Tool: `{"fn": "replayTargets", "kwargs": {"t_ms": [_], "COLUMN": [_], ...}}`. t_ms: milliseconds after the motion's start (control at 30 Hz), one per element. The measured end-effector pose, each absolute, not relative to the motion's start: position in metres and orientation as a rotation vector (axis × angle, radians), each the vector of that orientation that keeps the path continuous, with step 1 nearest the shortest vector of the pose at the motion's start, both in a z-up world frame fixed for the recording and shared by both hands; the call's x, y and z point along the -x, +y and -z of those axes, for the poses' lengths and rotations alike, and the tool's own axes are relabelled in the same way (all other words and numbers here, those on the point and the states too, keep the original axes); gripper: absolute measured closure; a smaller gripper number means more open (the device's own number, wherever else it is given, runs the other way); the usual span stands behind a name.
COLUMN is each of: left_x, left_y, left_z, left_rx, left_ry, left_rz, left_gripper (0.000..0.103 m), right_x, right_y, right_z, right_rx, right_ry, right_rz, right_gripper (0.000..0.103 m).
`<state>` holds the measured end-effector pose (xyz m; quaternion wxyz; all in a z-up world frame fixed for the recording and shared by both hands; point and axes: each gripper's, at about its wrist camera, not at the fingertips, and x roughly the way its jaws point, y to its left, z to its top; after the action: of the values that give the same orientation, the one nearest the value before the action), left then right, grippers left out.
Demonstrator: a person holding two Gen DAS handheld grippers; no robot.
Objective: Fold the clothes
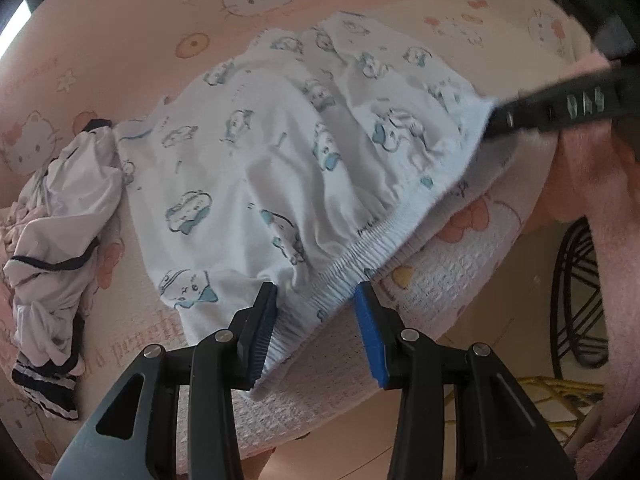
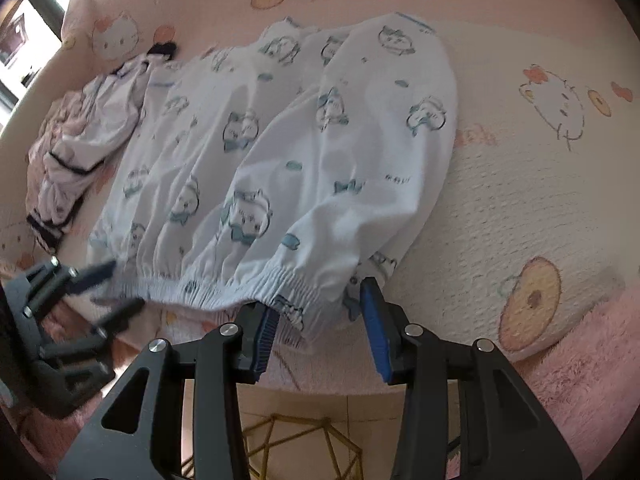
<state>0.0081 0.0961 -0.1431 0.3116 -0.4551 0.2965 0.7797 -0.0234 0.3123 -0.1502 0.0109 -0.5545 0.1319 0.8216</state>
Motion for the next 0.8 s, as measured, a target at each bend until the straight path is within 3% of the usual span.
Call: {"fn": "replayTargets", "kwargs": {"t_ms": [200, 300, 367, 533, 800], "left_x": [-0.008, -0.004, 0.001, 0.012, 0.01], "left_y": [0.098, 0.094, 0.086, 0.071, 0.046], "left_z": [0.147, 0.141, 0.134, 0.122, 0.095], "left_rx": [1.185, 1.182, 1.179, 1.183, 1.142], "left_ry": [0.802, 0.742, 0.697, 0.666, 0.69], "left_rz": [-2.058, -2.074, -2.103, -2.209, -2.427], "left_gripper": [0.058, 0.076, 0.079, 0.099, 0.099], "right_x": [0.024, 0.024, 0.023, 0.021, 0.019], "right_y": [0.321, 0.319, 0.318, 0.316, 0.301], "right_z": [0.137, 0.14, 0.142, 0.149, 0.145], "right_rx": [1.64, 1.675, 1.703, 1.783, 1.746], "right_ry": [0.491, 0.498, 0.47, 0.39, 0.226], "right_rz": [-2.608, -2.6, -2.597, -2.572, -2.59], "right_gripper": [0.062, 0.062, 0.062, 0.061, 0.058]}}
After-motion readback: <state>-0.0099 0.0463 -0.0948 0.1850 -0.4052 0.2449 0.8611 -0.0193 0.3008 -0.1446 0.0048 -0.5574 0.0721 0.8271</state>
